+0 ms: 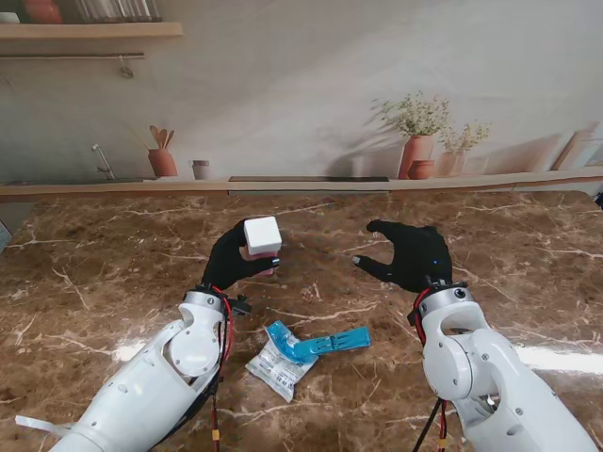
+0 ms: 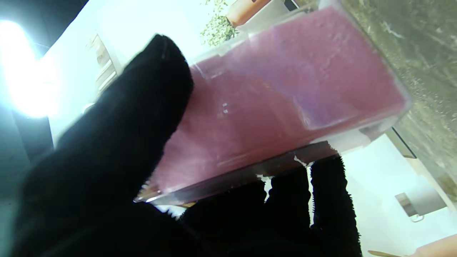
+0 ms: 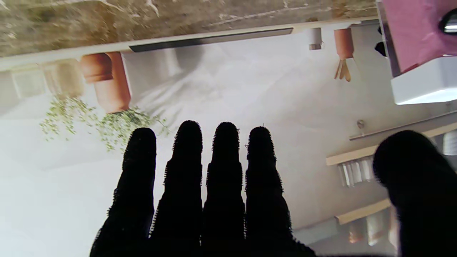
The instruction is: Fill the seasoning bottle
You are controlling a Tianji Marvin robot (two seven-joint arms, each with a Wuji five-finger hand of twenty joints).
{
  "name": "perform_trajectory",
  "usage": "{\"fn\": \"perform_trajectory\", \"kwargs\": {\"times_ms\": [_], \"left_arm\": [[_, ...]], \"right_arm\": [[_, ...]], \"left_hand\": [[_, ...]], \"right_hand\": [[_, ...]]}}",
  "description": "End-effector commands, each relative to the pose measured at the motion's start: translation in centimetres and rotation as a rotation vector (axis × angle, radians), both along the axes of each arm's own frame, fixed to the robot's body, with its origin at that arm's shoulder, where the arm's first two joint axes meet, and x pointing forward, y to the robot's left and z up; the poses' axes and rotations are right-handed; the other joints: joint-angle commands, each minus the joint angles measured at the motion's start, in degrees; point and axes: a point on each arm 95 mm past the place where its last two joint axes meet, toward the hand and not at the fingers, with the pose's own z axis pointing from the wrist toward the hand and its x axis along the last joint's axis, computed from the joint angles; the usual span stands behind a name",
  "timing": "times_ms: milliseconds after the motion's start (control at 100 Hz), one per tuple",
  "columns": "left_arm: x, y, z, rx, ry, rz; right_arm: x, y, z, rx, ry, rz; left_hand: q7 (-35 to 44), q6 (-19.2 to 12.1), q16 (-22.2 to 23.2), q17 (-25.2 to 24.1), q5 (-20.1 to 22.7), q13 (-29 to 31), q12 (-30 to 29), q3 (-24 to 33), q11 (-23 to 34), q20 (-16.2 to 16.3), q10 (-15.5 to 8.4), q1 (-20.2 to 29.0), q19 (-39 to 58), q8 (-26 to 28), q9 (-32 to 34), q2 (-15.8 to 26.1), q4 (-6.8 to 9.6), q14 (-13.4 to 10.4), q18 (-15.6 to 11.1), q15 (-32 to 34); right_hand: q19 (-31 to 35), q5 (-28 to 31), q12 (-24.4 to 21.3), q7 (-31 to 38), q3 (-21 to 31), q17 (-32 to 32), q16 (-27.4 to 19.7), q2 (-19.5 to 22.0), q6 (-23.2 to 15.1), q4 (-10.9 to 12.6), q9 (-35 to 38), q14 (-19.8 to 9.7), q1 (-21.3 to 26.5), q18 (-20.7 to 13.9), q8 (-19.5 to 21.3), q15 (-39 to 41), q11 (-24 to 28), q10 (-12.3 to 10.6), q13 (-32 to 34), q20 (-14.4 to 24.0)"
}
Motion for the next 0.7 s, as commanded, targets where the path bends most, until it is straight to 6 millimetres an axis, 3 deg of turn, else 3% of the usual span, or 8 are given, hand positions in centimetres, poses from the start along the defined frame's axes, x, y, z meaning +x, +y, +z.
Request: {"fn": "perform_trajectory", "kwargs": {"times_ms": [0,230,470,600,640,690], "left_arm": [[0.5,-0.2,0.0,-0.005,0.005,-0.003],[1.8,0.7,-1.8,-0.004,0.066,0.013],[2.7,1.6,-3.8,-0.018,0.161,0.022],[2.8,1.5,-4.3,-0.025,0.195,0.019],[2.8,1.5,-4.4,-0.024,0.205,0.021],[2.8,1.6,-4.6,-0.021,0.217,0.02]], "right_arm": [[0.1,-0.7,-1.3,-0.002,0.054,-0.031],[0.5,-1.1,-2.3,-0.004,0.089,-0.053],[0.6,-0.9,-2.7,-0.007,0.11,-0.058],[0.8,-0.7,-2.5,-0.009,0.103,-0.055],[0.8,-0.7,-2.5,-0.009,0.102,-0.055],[0.8,-0.6,-2.5,-0.009,0.102,-0.054]], "left_hand": [[13.1,-23.0,-1.5,-1.9,3.1,-2.8,-1.1,14.2,-1.3,-1.0,-4.5,2.8,-2.0,7.0,-3.0,9.2,3.4,-4.4,-3.8,-0.1],[12.9,-24.1,-3.6,-5.3,-1.8,-7.6,-1.6,15.0,-2.3,-2.0,-6.3,0.9,-3.9,9.5,-7.1,10.8,3.93,-7.2,-7.0,-0.4],[11.6,-24.1,-4.5,-6.7,-5.7,-9.2,-1.9,14.2,-2.6,-2.2,-7.1,-0.6,-4.9,10.3,-8.3,13.3,4.27,-8.4,-8.2,-0.4],[9.9,-22.4,-4.7,-6.9,-8.2,-9.3,-1.9,14.5,-2.6,-2.1,-7.1,-1.9,-5.1,9.5,-8.6,14.7,5.56,-8.4,-8.5,-0.3],[9.3,-21.7,-4.9,-7.0,-9.0,-9.5,-1.9,15.2,-2.6,-2.0,-7.1,-2.9,-5.2,8.9,-8.9,15.0,7.12,-8.4,-8.5,-0.3],[8.8,-20.9,-4.9,-7.3,-10.3,-9.9,-1.9,15.1,-2.7,-2.0,-7.1,-3.2,-5.4,8.6,-9.3,15.1,7.36,-8.5,-8.6,-0.4]], "right_hand": [[-1.0,0.0,-1.1,-0.2,0.5,-1.1,-1.4,1.0,-0.5,2.6,-1.1,0.1,-1.2,-0.3,-0.8,-0.1,-1.2,0.7,-2.7,-1.1],[0.1,0.2,-0.9,0.0,0.2,-1.3,-1.0,1.3,-1.0,3.0,-0.8,0.3,-0.5,0.3,-0.8,0.5,-0.6,0.7,-2.8,-0.7],[0.6,-0.1,-0.7,0.0,-0.1,-1.5,-0.8,1.5,-1.1,3.2,-0.7,0.5,0.1,0.6,-0.9,0.7,-0.4,0.7,-2.9,-0.4],[0.8,-0.2,-0.6,0.0,0.0,-1.6,-0.6,1.5,-1.1,3.3,-0.9,0.5,0.2,0.6,-0.9,0.9,-0.2,0.8,-2.9,-0.2],[0.9,-0.1,-0.5,0.0,0.1,-1.6,-0.6,1.6,-1.2,3.4,-0.8,0.5,0.3,0.6,-0.9,0.9,-0.2,0.8,-3.0,-0.2],[0.9,-0.1,-0.4,0.1,0.2,-1.6,-0.5,1.6,-1.3,3.4,-0.8,0.5,0.3,0.7,-0.9,1.0,-0.1,0.7,-2.9,-0.1]]}}
